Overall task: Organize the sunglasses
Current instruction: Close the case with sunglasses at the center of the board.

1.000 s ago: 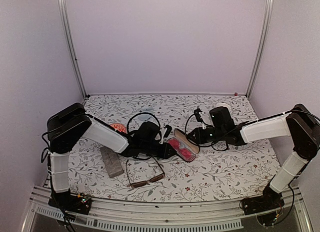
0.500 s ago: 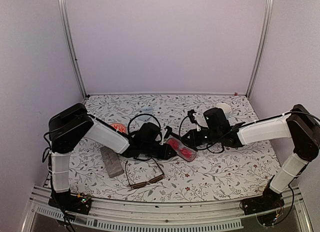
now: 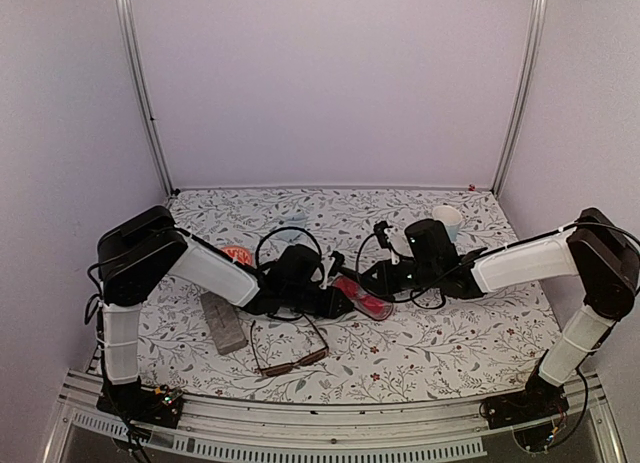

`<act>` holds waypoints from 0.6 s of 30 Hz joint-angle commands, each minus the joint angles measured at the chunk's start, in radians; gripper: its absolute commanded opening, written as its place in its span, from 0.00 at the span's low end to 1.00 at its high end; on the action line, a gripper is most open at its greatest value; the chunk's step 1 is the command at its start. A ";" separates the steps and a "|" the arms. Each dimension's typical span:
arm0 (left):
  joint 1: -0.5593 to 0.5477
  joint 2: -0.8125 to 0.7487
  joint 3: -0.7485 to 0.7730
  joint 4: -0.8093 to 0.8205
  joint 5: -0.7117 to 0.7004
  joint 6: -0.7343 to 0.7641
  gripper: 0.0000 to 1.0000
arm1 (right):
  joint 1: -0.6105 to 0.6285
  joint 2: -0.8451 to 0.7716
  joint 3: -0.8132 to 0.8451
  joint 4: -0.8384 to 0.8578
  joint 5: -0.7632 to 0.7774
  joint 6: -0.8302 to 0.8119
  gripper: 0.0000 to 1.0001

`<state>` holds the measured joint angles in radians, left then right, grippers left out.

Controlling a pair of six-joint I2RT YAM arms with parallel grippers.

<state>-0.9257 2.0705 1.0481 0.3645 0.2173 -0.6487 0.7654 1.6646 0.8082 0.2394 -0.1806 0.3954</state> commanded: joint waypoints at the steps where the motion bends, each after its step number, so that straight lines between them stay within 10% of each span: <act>1: 0.002 -0.004 -0.006 0.090 -0.018 -0.007 0.18 | 0.029 0.043 -0.049 -0.038 -0.023 0.029 0.11; 18: 0.000 -0.038 -0.088 0.177 -0.008 0.000 0.20 | 0.033 0.063 -0.121 0.014 -0.045 0.068 0.10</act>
<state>-0.9257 2.0602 0.9695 0.4950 0.2127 -0.6552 0.7723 1.6714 0.7418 0.3496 -0.1875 0.4358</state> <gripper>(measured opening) 0.194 0.104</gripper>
